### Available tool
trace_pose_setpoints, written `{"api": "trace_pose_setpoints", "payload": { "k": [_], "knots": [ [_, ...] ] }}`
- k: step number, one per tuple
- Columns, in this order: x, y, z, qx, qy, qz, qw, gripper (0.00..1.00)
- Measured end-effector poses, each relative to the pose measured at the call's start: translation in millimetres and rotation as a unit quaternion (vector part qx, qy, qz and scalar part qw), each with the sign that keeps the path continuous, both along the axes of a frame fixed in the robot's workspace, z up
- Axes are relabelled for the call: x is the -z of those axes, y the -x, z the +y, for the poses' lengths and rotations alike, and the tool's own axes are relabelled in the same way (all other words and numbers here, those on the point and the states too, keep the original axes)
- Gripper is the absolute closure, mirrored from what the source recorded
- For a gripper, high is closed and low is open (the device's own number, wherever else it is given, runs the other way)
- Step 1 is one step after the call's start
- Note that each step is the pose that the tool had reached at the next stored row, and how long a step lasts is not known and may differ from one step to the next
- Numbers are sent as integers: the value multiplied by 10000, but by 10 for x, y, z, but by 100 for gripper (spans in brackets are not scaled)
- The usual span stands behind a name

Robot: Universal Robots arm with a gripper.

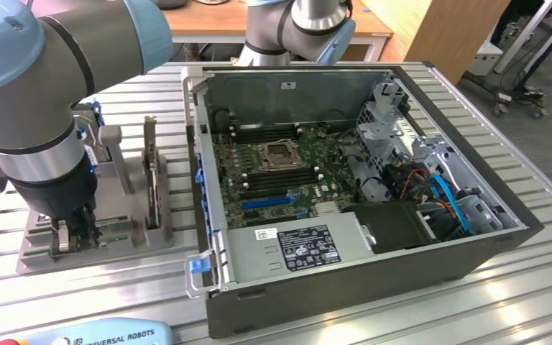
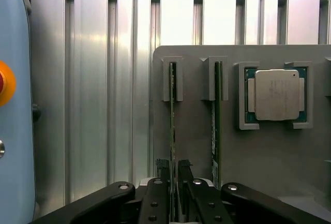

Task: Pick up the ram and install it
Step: 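Pick up the ram and move it above insertion slot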

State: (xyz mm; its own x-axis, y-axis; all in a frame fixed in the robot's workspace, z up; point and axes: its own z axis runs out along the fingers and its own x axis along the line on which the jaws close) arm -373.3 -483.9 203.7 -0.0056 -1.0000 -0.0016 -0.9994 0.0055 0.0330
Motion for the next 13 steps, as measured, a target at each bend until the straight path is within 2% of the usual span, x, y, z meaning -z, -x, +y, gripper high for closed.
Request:
{"api": "trace_pose_setpoints", "payload": {
  "k": [13],
  "knots": [
    [23,0,0,0,0,0,10000,79]
  ]
}}
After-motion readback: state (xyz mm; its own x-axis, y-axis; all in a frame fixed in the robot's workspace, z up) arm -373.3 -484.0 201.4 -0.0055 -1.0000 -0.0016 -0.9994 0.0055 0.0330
